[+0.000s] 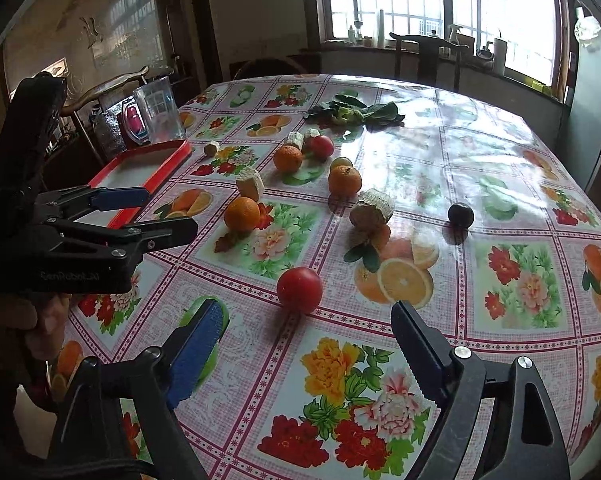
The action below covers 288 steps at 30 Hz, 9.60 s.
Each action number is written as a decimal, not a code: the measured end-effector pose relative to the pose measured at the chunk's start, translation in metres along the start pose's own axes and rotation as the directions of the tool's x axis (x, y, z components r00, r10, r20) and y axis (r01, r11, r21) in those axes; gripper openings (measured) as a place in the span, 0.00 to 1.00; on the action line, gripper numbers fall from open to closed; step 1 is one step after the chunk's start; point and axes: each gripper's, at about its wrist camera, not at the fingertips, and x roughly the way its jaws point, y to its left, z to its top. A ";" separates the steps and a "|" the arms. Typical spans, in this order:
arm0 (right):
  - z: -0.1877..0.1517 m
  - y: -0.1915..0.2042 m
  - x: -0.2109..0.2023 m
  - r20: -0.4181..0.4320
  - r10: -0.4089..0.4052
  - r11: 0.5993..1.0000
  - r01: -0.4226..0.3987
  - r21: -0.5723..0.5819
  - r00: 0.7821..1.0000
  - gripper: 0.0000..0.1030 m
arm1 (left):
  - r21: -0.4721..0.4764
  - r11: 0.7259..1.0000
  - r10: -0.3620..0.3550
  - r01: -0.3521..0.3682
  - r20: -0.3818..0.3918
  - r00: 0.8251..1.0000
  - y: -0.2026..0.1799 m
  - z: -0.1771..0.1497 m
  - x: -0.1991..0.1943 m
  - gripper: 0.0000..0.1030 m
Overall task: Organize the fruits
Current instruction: 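Grasp an orange with the left tool while the right tool grasps a red tomato, then carry the orange and tomato over the red-rimmed tray and open both tools, then withdraw both open tools from the tray back toward the fruits, then grasp a beige cylinder with the left tool while the right grasps a white lumpy piece, then carry both held pieces over the red-rimmed tray, then open the left tool to drop the beige cylinder while the right drops its piece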
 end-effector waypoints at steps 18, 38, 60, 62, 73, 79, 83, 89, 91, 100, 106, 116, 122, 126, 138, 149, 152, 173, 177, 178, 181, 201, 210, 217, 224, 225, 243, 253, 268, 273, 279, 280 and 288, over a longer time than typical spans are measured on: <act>0.018 -0.158 0.048 -0.079 0.063 0.996 -0.067 -0.051 0.995 0.67 | 0.016 1.000 -0.005 0.005 -0.024 1.000 -0.003 0.013 0.028 0.83; 0.028 -0.190 0.095 -0.138 0.101 0.992 -0.110 -0.062 0.985 0.30 | 0.019 0.997 -0.069 0.071 -0.100 0.993 -0.004 0.011 0.064 0.29; 0.033 -0.106 0.068 -0.134 0.289 0.938 -0.308 -0.159 0.948 0.30 | -0.173 0.984 -0.032 0.037 0.029 0.999 0.083 -0.047 -0.049 0.29; 0.036 -0.092 0.067 -0.138 0.321 0.924 -0.342 -0.171 0.937 0.30 | -0.196 0.980 -0.016 0.022 0.035 0.999 0.095 -0.054 -0.058 0.29; 0.048 0.004 0.078 -0.190 0.458 0.829 -0.495 -0.263 0.868 0.30 | -0.321 0.943 0.095 -0.083 0.022 0.995 0.165 -0.093 -0.086 0.29; 0.051 0.048 0.102 -0.254 0.475 0.795 -0.535 -0.285 0.842 0.30 | -0.369 0.918 0.157 -0.147 -0.002 0.988 0.201 -0.102 -0.090 0.29; 0.048 0.062 0.122 -0.308 0.460 0.794 -0.541 -0.278 0.833 0.30 | -0.378 0.912 0.158 -0.159 -0.034 0.987 0.211 -0.109 -0.081 0.29; 0.037 0.073 0.138 -0.352 0.412 0.801 -0.518 -0.299 0.840 0.33 | -0.404 0.902 0.134 -0.152 -0.072 0.988 0.221 -0.118 -0.068 0.29; 0.035 0.075 0.140 -0.352 0.401 0.798 -0.511 -0.320 0.846 0.33 | -0.391 0.903 0.155 -0.176 -0.087 0.984 0.220 -0.118 -0.065 0.30; 0.037 0.067 0.126 -0.295 0.409 0.807 -0.493 -0.326 0.864 0.43 | -0.383 0.898 0.191 -0.216 -0.102 0.976 0.219 -0.117 -0.070 0.62; 0.042 0.035 0.103 -0.230 0.431 0.823 -0.484 -0.297 0.873 0.45 | -0.375 0.902 0.199 -0.212 -0.073 0.977 0.210 -0.111 -0.083 0.62; 0.036 -0.064 0.078 -0.140 0.363 0.913 -0.381 -0.145 0.921 0.46 | -0.296 0.945 0.135 -0.138 -0.029 0.990 0.159 -0.081 -0.079 0.62; 0.030 -0.129 0.070 -0.092 0.302 0.951 -0.306 -0.045 0.949 0.46 | -0.223 0.971 0.081 -0.084 -0.025 0.996 0.117 -0.062 -0.067 0.62; 0.028 -0.167 0.065 -0.062 0.262 0.965 -0.262 0.010 0.963 0.47 | -0.180 0.982 0.048 -0.053 -0.032 0.998 0.092 -0.052 -0.055 0.62; 0.028 -0.232 0.073 -0.025 0.184 0.979 -0.181 0.098 0.983 0.49 | -0.087 0.996 -0.006 0.002 -0.041 0.999 0.033 -0.020 -0.023 0.62; 0.058 -0.259 0.116 -0.035 0.107 0.988 -0.103 0.117 0.994 0.49 | -0.107 0.994 -0.028 0.021 -0.057 0.998 0.021 0.017 0.030 0.62; 0.067 -0.263 0.133 -0.047 0.079 0.991 -0.073 0.112 0.996 0.50 | -0.108 0.994 -0.017 0.011 -0.056 0.998 0.019 0.030 0.048 0.62; 0.073 -0.240 0.147 -0.043 0.120 0.990 -0.116 0.079 0.992 0.38 | -0.145 0.988 -0.055 0.047 -0.058 0.997 0.034 0.033 0.081 0.25; 0.068 -0.231 0.129 -0.034 0.151 0.986 -0.147 0.083 0.988 0.38 | -0.160 0.985 -0.076 0.069 -0.040 0.996 0.036 0.023 0.065 0.25; 0.067 -0.229 0.125 -0.031 0.157 0.985 -0.154 0.081 0.987 0.38 | -0.161 0.984 -0.078 0.071 -0.036 0.996 0.036 0.021 0.060 0.25; 0.064 -0.220 0.112 -0.023 0.172 0.983 -0.170 0.069 0.985 0.38 | -0.164 0.984 -0.081 0.076 -0.020 0.997 0.038 0.014 0.047 0.25; 0.050 -0.189 0.068 0.004 0.214 0.977 -0.214 0.022 0.977 0.38 | -0.163 0.983 -0.092 0.088 -0.019 0.996 0.045 -0.013 0.022 0.27; 0.046 -0.193 0.062 0.010 0.207 0.978 -0.208 0.034 0.978 0.38 | -0.118 0.989 -0.093 0.085 -0.066 0.993 0.029 -0.024 0.034 0.27; 0.047 -0.187 0.059 0.014 0.222 0.975 -0.222 0.027 0.975 0.38 | -0.121 0.987 -0.109 0.102 -0.050 0.993 0.035 -0.027 0.024 0.27; 0.051 -0.169 0.060 0.005 0.244 0.970 -0.244 -0.001 0.970 0.38 | -0.138 0.987 -0.085 0.081 -0.023 0.996 0.050 -0.033 0.002 0.27; 0.051 -0.165 0.061 0.003 0.248 0.969 -0.248 -0.005 0.969 0.38 | -0.141 0.987 -0.078 0.075 -0.018 0.997 0.053 -0.033 -0.001 0.27; 0.062 -0.080 0.074 -0.055 0.332 0.934 -0.336 -0.120 0.942 0.38 | -0.245 0.969 0.030 -0.024 0.022 0.999 0.130 -0.059 -0.048 0.27; 0.068 -0.017 0.091 -0.107 0.395 0.894 -0.409 -0.183 0.912 0.38 | -0.307 0.949 0.089 -0.076 0.028 0.996 0.174 -0.072 -0.067 0.27; 0.074 0.041 0.134 -0.203 0.419 0.867 -0.457 -0.199 0.885 0.38 | -0.387 0.910 0.153 -0.145 -0.012 0.988 0.231 -0.085 -0.065 0.27; 0.073 0.049 0.148 -0.234 0.417 0.864 -0.463 -0.199 0.878 0.38 | -0.394 0.904 0.163 -0.163 -0.034 0.986 0.240 -0.086 -0.060 0.27; 0.071 0.057 0.164 -0.267 0.406 0.862 -0.463 -0.205 0.874 0.38 | -0.400 0.901 0.162 -0.170 -0.056 0.985 0.245 -0.085 -0.050 0.27; 0.071 0.058 0.166 -0.274 0.403 0.862 -0.462 -0.206 0.873 0.38 | -0.398 0.901 0.162 -0.173 -0.062 0.985 0.246 -0.085 -0.048 0.27; 0.071 0.058 0.166 -0.276 0.397 0.859 -0.460 -0.224 0.875 0.43 | -0.412 0.889 0.173 -0.203 -0.107 0.979 0.249 -0.089 -0.040 0.29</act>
